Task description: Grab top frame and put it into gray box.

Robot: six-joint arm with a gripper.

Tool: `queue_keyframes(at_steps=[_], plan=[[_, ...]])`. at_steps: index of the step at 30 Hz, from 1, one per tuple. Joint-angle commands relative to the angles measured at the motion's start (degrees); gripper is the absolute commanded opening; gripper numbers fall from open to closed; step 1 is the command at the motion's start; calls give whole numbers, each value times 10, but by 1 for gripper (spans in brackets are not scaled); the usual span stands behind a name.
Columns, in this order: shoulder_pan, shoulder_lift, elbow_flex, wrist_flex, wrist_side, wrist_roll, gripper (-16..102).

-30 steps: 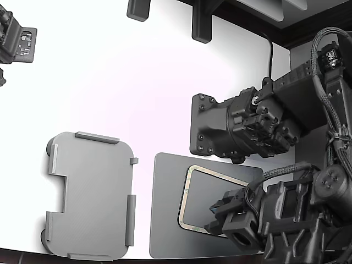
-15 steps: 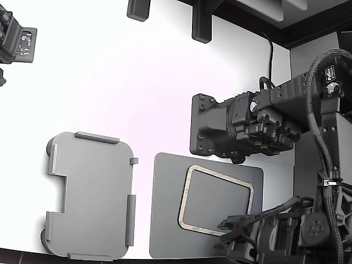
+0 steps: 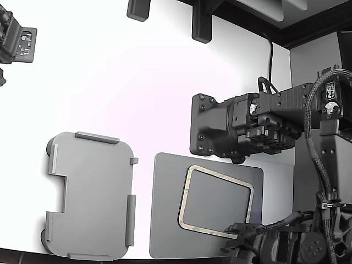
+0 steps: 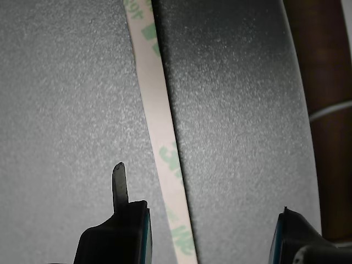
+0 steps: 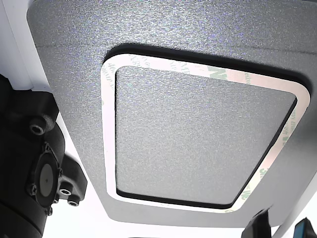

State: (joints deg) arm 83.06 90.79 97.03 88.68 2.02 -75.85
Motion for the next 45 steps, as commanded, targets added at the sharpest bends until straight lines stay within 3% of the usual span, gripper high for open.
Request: queue_keyframes(at_steps=[1, 24, 45], plan=[[1, 10, -4, -15, -9, 18, 88], [78, -1, 37, -54, 5, 53, 75], [96, -54, 3, -39, 11, 63, 69]])
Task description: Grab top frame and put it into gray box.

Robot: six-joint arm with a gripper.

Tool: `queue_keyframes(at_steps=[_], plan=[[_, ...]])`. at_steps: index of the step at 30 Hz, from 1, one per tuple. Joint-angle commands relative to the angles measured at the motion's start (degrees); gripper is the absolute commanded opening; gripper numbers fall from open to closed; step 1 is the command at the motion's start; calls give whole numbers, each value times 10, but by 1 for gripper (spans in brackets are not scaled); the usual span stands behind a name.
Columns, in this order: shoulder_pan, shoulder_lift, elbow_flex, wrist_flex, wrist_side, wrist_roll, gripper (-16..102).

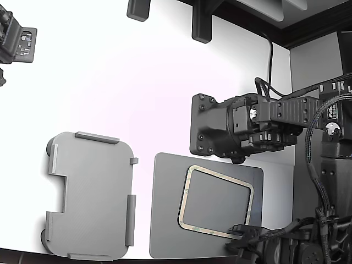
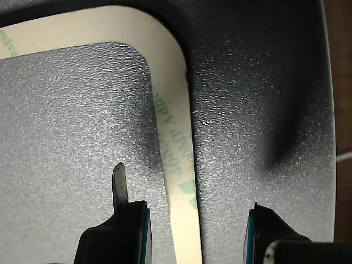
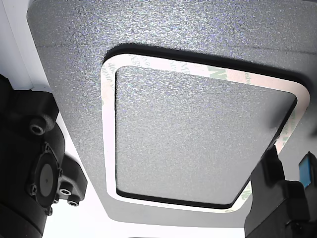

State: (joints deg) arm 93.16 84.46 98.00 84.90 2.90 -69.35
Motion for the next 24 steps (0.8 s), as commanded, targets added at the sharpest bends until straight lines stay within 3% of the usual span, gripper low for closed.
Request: queue_keyframes(at_steps=[1, 24], plan=[[-5, 11, -4, -1, 3, -3, 69], [1, 10, 20, -39, 9, -9, 56]])
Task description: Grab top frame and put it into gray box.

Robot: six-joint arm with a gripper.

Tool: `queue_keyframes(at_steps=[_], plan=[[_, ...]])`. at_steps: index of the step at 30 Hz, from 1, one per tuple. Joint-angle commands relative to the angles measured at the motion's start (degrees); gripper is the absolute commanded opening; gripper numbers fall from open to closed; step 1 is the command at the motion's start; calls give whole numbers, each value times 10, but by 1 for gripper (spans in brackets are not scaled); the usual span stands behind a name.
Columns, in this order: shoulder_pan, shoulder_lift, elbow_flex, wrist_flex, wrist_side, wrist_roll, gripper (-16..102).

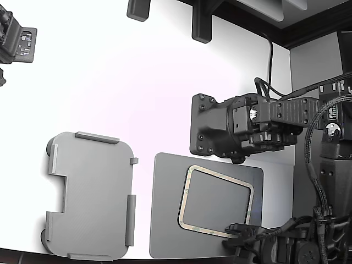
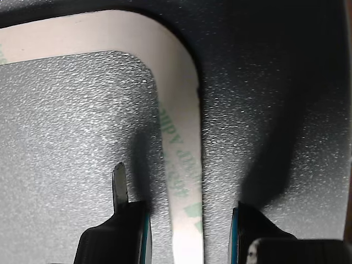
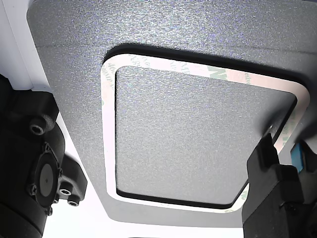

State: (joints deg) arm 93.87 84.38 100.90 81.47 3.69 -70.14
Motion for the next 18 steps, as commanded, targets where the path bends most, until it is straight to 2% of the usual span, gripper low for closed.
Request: queue_keyframes(at_steps=[1, 9, 11, 12, 17, 18], plan=[[-6, 9, -9, -6, 2, -1, 56], [-6, 4, -11, -10, -4, 11, 47], [-6, 4, -11, -10, -4, 12, 41], [-6, 4, -9, -11, -4, 13, 37], [-6, 5, -1, -23, 4, 51, -11], [-6, 5, -4, -22, 4, 48, -11]])
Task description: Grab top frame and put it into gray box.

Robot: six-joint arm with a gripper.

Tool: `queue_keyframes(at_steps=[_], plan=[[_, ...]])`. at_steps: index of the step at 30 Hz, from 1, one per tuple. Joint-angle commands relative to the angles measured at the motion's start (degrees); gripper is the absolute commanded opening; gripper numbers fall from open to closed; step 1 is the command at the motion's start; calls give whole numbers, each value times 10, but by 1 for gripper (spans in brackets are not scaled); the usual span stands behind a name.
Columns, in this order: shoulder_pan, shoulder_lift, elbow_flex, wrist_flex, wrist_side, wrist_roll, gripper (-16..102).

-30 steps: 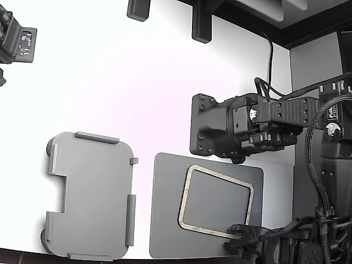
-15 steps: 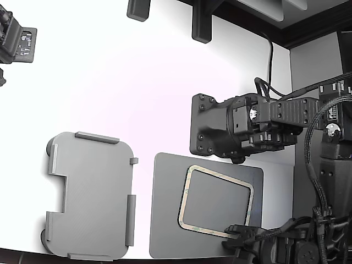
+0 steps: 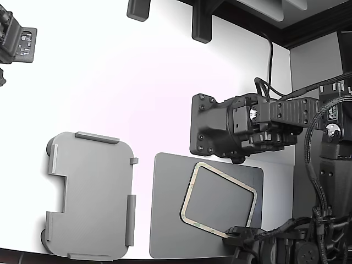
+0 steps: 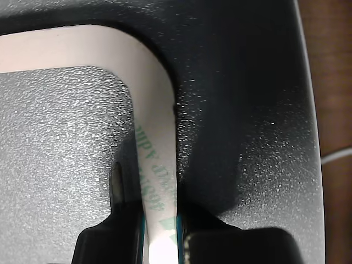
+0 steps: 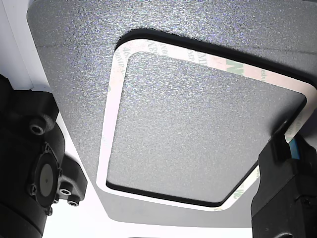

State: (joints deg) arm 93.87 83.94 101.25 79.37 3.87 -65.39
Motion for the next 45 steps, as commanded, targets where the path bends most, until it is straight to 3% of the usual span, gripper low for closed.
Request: queue_keyframes(at_steps=[1, 5, 10, 13, 15, 22, 25, 29, 33, 39, 45], plan=[[-6, 10, -10, 0, 2, -5, -11], [-10, 17, -33, 17, 25, -10, -11], [-33, 16, -154, 110, 131, -17, -11], [-59, 21, -219, 135, 196, 0, -11], [-86, 25, -262, 144, 214, 51, -11], [-229, 57, -347, 154, 210, 243, -11], [-285, 65, -347, 155, 237, 259, -11], [-354, 83, -345, 155, 229, 534, -11], [-422, 92, -345, 155, 216, 634, -11], [-464, 105, -335, 155, 281, 929, -12], [-506, 105, -338, 155, 285, 1158, -13]])
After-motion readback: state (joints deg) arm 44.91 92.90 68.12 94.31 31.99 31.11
